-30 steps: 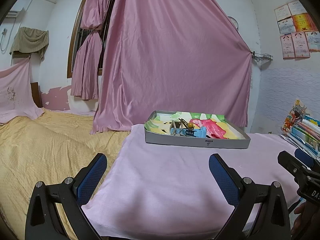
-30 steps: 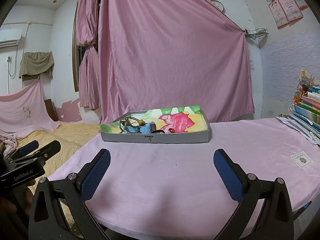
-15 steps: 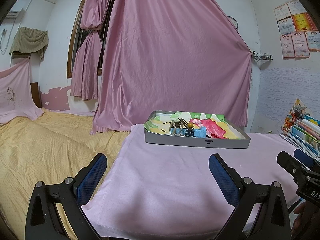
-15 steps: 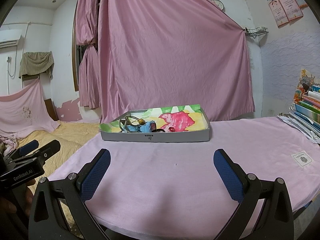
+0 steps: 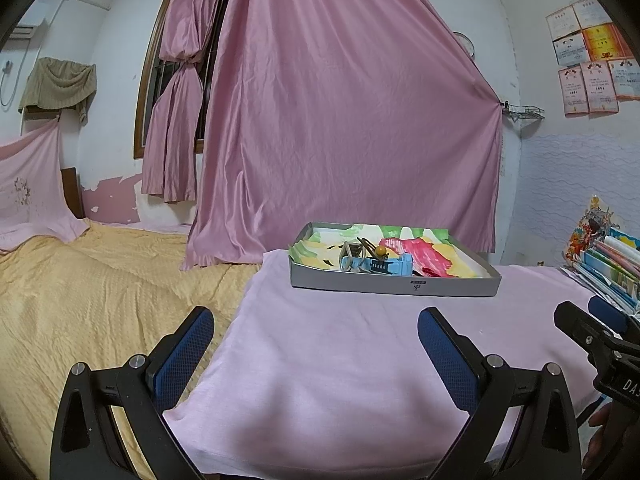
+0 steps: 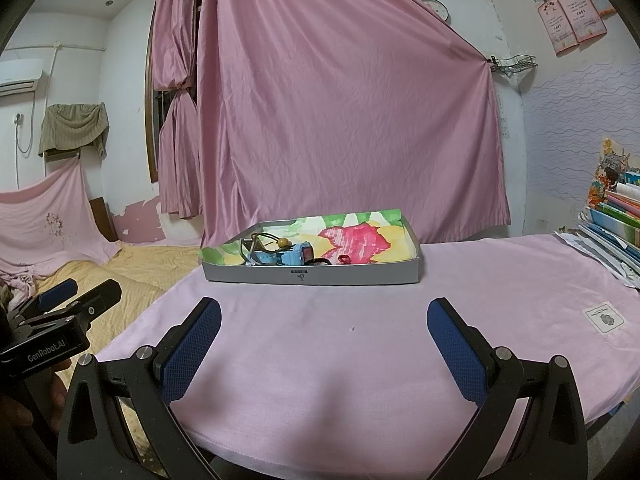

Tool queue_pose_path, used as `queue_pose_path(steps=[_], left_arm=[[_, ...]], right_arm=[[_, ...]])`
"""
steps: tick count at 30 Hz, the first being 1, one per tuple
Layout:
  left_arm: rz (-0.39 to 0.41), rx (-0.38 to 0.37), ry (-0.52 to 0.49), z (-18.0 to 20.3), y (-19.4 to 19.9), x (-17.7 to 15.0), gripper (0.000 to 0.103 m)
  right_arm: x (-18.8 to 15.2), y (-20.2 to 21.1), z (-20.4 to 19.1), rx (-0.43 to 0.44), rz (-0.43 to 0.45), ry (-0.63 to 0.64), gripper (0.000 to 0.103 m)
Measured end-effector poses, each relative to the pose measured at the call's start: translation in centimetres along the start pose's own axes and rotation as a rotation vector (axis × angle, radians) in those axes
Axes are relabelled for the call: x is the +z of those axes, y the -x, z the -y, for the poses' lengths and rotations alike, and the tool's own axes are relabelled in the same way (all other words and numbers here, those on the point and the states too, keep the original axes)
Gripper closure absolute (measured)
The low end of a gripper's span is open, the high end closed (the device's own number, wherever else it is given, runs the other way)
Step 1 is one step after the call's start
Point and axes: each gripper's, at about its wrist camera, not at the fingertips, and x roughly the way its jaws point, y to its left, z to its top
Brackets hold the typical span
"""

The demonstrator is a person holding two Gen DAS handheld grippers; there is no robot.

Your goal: Organize jewelry

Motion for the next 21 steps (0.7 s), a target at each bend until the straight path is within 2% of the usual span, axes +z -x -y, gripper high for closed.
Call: queue_pose_path(steps=[21], left_arm=[[0.003, 0.000, -0.002, -0.01, 0.00, 0.08, 0.001]], right_arm=[[-0.01, 0.03, 0.01, 0.000, 0.000, 0.000, 0.002]])
